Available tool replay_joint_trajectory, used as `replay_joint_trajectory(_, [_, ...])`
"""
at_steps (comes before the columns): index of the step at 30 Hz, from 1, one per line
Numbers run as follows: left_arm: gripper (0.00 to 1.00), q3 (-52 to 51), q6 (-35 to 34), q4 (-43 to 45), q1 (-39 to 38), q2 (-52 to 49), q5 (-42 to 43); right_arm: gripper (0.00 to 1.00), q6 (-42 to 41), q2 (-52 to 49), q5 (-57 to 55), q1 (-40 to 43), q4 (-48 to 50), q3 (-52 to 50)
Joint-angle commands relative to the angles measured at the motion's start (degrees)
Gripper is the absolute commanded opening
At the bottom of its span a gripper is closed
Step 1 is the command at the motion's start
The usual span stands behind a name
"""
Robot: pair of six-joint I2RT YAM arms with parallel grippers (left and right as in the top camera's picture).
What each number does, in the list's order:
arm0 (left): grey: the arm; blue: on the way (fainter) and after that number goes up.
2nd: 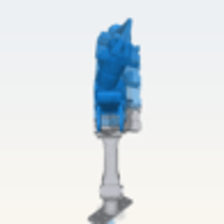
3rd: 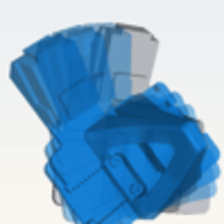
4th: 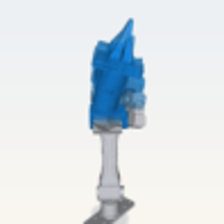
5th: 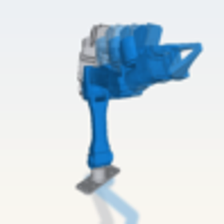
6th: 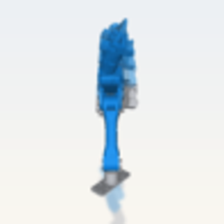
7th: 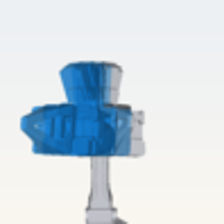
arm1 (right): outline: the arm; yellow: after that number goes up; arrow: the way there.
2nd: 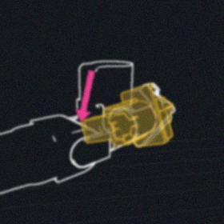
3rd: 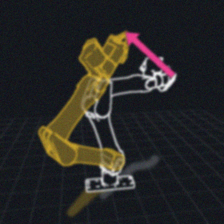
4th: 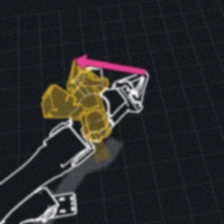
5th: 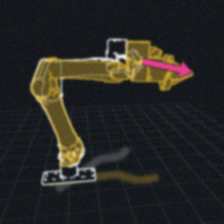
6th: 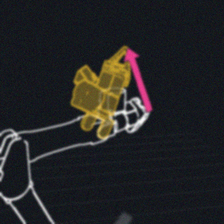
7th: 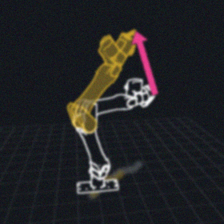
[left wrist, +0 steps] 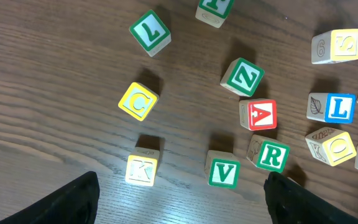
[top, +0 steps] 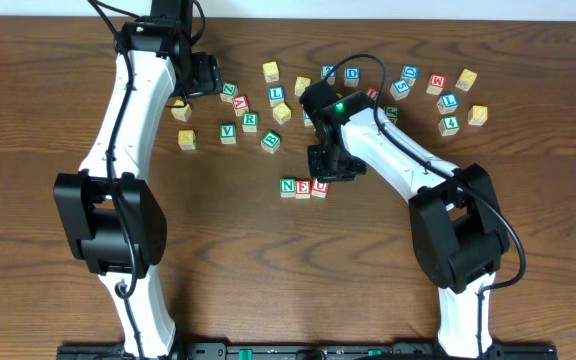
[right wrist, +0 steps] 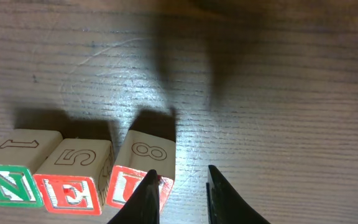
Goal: Spell out NEURIPS
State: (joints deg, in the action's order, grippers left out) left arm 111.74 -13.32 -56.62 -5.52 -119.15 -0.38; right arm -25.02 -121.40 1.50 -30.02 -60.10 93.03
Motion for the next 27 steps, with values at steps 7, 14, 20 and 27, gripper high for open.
replay_joint_trajectory(7, [0.84, -0.6, -0.3, -0.1, 0.0, -0.7, -0.9, 0.22, 3.5, -0.6, 0.6, -0.2, 3.1, -0.7])
replay_joint_trajectory(14, [0.84, -0.6, -0.3, -0.1, 0.0, -0.7, -0.9, 0.22, 6.5, -0.6, 0.6, -1.6, 3.2, -0.7])
replay_joint_trajectory(20, [0.84, -0.6, -0.3, -0.1, 0.0, -0.7, -0.9, 0.23, 8.0, -0.6, 0.6, -2.8, 4.4, -0.7])
replay_joint_trajectory(27, [0.84, -0.6, -0.3, -0.1, 0.0, -0.7, -0.9, 0.23, 7.9, -0.5, 0.6, -2.1, 5.9, -0.4])
